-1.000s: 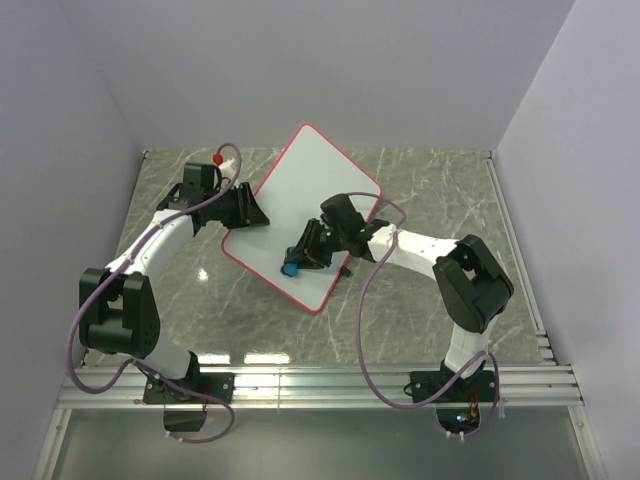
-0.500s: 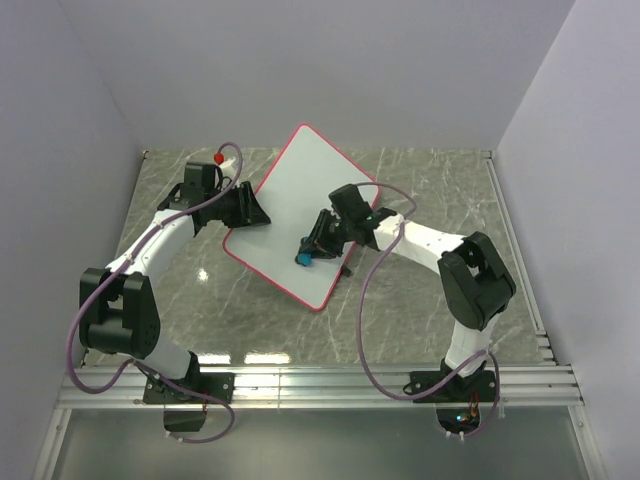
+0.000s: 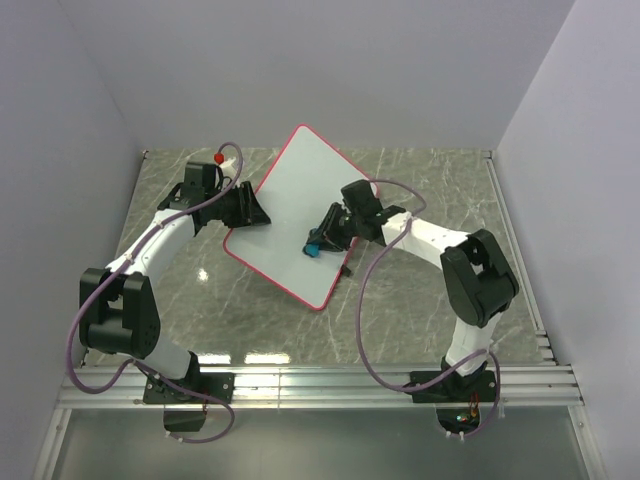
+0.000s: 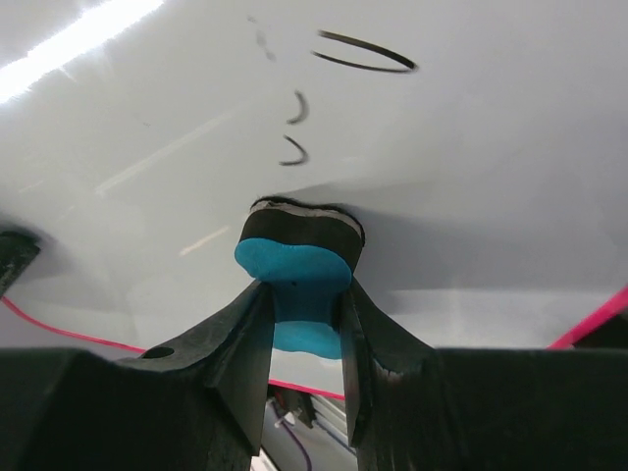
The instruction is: Erase the whiteboard
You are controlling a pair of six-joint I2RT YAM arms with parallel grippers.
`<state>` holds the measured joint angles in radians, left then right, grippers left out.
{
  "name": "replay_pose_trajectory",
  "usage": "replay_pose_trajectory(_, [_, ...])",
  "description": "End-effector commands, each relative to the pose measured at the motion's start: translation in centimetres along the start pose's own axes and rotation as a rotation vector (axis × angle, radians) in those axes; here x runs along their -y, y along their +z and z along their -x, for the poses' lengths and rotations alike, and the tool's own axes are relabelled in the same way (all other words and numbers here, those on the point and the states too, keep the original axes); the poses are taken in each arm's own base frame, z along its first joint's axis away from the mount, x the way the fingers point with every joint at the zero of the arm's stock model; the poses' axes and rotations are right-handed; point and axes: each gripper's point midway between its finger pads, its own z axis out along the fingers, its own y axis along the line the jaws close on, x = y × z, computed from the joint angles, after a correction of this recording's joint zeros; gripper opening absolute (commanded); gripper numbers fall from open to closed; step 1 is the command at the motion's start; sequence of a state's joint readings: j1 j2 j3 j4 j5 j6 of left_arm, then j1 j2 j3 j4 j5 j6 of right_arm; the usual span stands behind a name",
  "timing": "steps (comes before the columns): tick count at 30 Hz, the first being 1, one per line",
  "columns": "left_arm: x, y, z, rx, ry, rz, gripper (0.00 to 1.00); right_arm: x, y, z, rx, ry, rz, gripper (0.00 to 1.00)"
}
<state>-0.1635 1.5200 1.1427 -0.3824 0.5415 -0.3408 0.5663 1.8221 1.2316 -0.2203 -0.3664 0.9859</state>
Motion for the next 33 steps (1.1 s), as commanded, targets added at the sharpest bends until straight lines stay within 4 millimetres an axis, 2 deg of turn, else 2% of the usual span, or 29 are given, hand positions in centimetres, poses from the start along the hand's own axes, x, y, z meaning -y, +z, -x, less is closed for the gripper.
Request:
replay_pose_trajectory(1, [2.4, 0.5, -0.5, -0.041, 0.036, -0.080, 0.00, 6.3, 1.0, -0.9, 0.027, 0.012, -0.164, 0.00])
replay_pose_trajectory(2, [2.4, 0.6, -0.5, -0.043, 0.035, -0.081, 0.00, 8.0, 1.0, -1.9, 0.008, 0.020, -0.193, 0.00])
replay_pose_trajectory(5, [2.3, 0.7, -0.4, -0.041, 0.035, -0.082, 0.00, 9.9, 0.3, -3.2, -0.007, 0.036, -0.211, 0.00])
replay_pose_trajectory(7, [2.3, 0.8, -0.4, -0.045, 0.033, -0.088, 0.00, 10.2, 0.0, -3.2, -0.003, 0.041, -0.212, 0.00])
replay_pose_trajectory(9, [2.3, 1.0, -0.4, -0.046, 0.031, -0.089, 0.00, 9.7, 0.1, -2.7, 0.003, 0.025, -0.211, 0.00])
replay_pose_trajectory(10, [2.3, 1.0, -0.3, -0.047, 0.031, -0.090, 0.00, 8.5, 0.1, -1.9, 0.019, 0.014, -0.193, 0.00])
replay_pose_trajectory(12, [2.4, 1.0, -0.3, -0.048, 0.031, -0.093, 0.00, 7.7, 0.1, -1.3, 0.022, 0.014, -0.187, 0.00])
replay_pose_trajectory(13, [2.4, 1.0, -0.3, -0.048, 0.032, -0.094, 0.00, 6.0, 0.0, -0.4, 0.038, 0.007, -0.158, 0.00])
replay_pose_trajectory(15, [2.4, 1.1, -0.4, -0.050, 0.031, -0.094, 0.00, 4.3, 0.0, 0.6, 0.051, 0.013, -0.128, 0.00])
replay_pose_trajectory(16, [2.4, 1.1, -0.5, -0.051, 0.031, -0.096, 0.00, 2.0, -0.3, 1.9, 0.074, 0.005, -0.087, 0.00])
replay_pose_trajectory(18, [2.4, 1.2, -0.5, -0.053, 0.031, -0.096, 0.00, 0.0, 0.0, 2.7, 0.078, 0.017, -0.052, 0.00])
replay_pose_trajectory(19, [2.3, 1.3, -0.7, -0.057, 0.029, -0.093, 0.00, -2.7, -0.5, 4.0, 0.097, 0.007, 0.007, 0.00])
replay_pose_trajectory(21, [2.2, 1.3, -0.7, -0.057, 0.028, -0.088, 0.00, -4.3, 0.3, 4.6, 0.087, 0.012, 0.026, 0.00])
replay_pose_trajectory(22, [2.3, 1.3, -0.8, -0.058, 0.029, -0.089, 0.00, -6.6, -0.1, 5.6, 0.102, -0.001, 0.070, 0.00])
replay_pose_trajectory(23, [2.2, 1.4, -0.9, -0.060, 0.027, -0.088, 0.01, -6.5, 0.8, 5.7, 0.089, 0.009, 0.058, 0.00])
replay_pose_trajectory(25, [2.3, 1.3, -0.9, -0.059, 0.030, -0.088, 0.00, -8.4, 0.8, 6.7, 0.097, 0.003, 0.093, 0.00])
replay_pose_trajectory(26, [2.3, 1.3, -0.9, -0.058, 0.032, -0.084, 0.00, -8.1, 1.5, 6.8, 0.088, 0.012, 0.088, 0.00])
replay_pose_trajectory(30, [2.3, 1.1, -0.8, -0.055, 0.036, -0.079, 0.00, -7.2, 2.0, 7.5, 0.089, 0.051, 0.082, 0.00])
replay_pose_trajectory(31, [2.3, 1.0, -0.8, -0.052, 0.037, -0.075, 0.00, -5.5, 2.4, 7.4, 0.083, 0.074, 0.065, 0.00])
replay_pose_trajectory(33, [2.3, 0.9, -0.8, -0.051, 0.038, -0.073, 0.00, -4.3, 1.8, 7.1, 0.081, 0.096, 0.058, 0.00])
